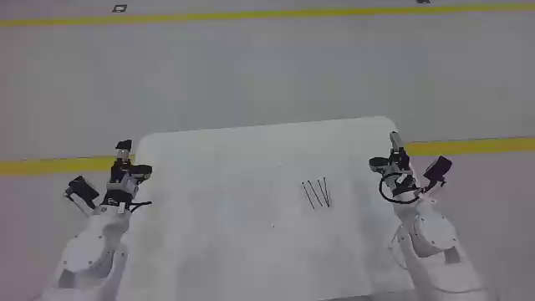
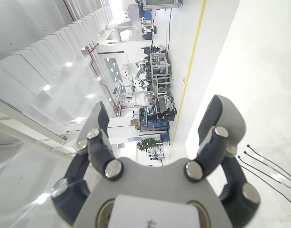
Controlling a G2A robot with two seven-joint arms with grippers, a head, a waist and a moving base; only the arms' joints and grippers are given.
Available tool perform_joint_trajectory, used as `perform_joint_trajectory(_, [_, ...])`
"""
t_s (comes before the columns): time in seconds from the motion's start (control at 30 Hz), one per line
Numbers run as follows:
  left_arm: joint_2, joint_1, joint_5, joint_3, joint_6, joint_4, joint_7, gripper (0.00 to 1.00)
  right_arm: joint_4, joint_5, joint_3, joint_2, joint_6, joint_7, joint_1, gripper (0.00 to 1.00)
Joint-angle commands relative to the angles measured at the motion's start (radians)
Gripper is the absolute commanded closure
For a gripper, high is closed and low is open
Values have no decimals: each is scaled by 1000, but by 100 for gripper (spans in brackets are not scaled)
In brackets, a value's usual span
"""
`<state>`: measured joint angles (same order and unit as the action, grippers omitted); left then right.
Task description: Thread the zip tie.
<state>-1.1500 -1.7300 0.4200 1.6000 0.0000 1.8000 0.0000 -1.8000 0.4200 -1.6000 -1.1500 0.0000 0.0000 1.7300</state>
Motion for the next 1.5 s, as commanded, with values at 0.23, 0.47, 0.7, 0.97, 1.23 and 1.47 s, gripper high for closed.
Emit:
perform_joint_trajectory(0.23, [7, 12, -161, -57, 48, 66, -122, 0, 20, -21, -46, 2, -143, 114, 37, 0])
perform_joint_trajectory(0.47, [12, 10, -277, -101, 98, 121, -202, 0, 92, -26, -131, 14, -286, 346, 117, 0])
perform_joint_trajectory(0.7, [14, 10, -305, -98, 89, 126, -209, 0, 104, -26, -148, 20, -317, 462, 133, 0])
perform_joint_trajectory(0.97, [16, 37, -409, -154, 155, 132, -247, 0, 125, -91, -143, 21, -334, 456, 135, 0])
perform_joint_trajectory(1.23, [-5, 160, -516, -371, 338, 63, -268, 0, 177, -198, -143, 18, -340, 454, 138, 0])
perform_joint_trajectory(1.47, [-11, 195, -570, -449, 338, 37, -290, 0, 181, -177, -133, 15, -340, 469, 136, 0])
